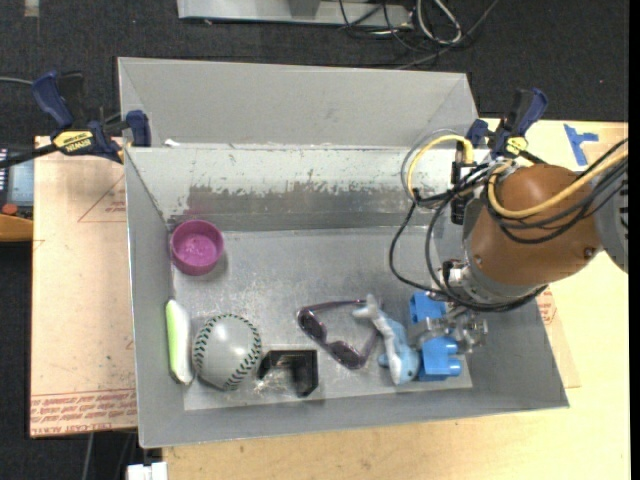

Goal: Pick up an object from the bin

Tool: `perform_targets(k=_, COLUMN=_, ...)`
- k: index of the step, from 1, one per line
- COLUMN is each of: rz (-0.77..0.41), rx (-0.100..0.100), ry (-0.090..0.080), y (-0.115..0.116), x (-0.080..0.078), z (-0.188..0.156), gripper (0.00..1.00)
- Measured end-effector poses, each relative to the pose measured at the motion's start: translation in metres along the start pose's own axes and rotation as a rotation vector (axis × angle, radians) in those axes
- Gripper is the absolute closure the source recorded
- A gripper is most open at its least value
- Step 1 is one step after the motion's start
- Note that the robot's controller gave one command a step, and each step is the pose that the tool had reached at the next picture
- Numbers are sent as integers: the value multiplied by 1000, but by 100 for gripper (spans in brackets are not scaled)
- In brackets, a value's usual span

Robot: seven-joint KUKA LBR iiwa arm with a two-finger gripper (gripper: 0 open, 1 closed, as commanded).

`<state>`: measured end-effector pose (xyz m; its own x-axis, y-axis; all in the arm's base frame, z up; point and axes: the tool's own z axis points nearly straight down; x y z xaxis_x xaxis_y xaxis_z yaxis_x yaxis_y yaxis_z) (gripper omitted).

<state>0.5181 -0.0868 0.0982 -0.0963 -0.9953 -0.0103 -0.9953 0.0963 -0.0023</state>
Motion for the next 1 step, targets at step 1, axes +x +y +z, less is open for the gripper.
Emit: perform_targets(k=1, rz=2, rx=0, ry=-1, y=0, x=-1, z=-22, gripper=100)
